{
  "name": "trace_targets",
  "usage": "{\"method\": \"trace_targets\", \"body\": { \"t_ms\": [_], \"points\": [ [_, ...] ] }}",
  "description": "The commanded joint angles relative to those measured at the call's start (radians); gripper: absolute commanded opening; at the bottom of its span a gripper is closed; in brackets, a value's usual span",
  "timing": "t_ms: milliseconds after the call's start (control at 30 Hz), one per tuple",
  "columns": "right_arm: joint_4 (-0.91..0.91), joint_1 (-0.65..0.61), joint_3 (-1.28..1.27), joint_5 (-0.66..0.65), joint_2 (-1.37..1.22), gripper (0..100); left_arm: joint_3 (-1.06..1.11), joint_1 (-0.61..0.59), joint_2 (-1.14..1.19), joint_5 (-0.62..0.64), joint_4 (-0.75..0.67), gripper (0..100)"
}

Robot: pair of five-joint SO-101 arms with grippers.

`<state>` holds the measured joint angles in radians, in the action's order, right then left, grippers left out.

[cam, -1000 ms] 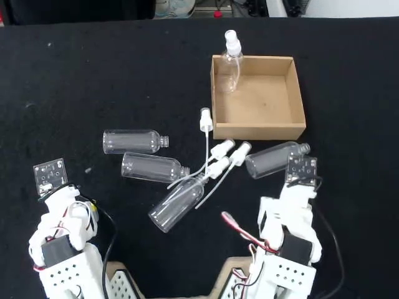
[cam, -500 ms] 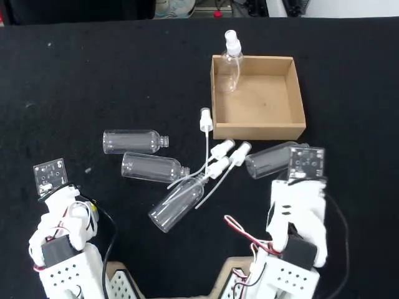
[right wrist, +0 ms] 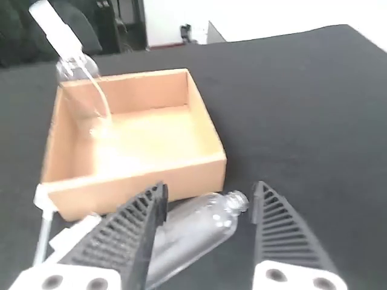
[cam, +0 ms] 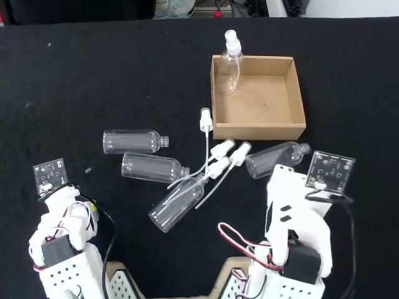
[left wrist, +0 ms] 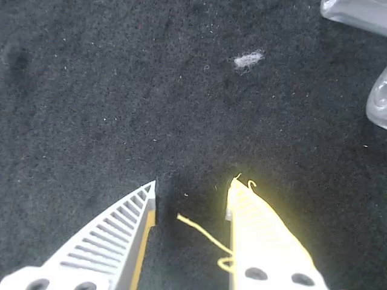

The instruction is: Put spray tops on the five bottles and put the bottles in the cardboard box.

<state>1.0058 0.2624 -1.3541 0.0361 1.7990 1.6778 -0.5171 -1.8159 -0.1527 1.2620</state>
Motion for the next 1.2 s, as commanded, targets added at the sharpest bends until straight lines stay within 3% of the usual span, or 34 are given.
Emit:
{"method": "trace_targets", "body": {
  "t_ms": [0, 100, 267, 467, 1167],
  "points": [
    [-0.017, -0.032, 0.084, 0.109, -0.042, 22.5, 0.021, -0.004, -0.008, -0.005, 0.008, 19],
    [-0.034, -0.035, 0.163, 0.19, -0.211, 22.6, 0.021, -0.004, -0.008, -0.005, 0.008, 19],
    [-0.035, -0.037, 0.323, 0.209, -0.579, 23.0, 0.021, -0.004, -0.008, -0.005, 0.008, 19],
    [-0.063, -0.031, 0.453, 0.433, -0.952, 23.1, 0.021, -0.004, -0.008, -0.005, 0.008, 19],
    [-0.063, -0.003, 0.828, 0.548, -1.682, 28.6, 0.021, -0.004, -0.008, -0.005, 0.008, 19]
  ]
}}
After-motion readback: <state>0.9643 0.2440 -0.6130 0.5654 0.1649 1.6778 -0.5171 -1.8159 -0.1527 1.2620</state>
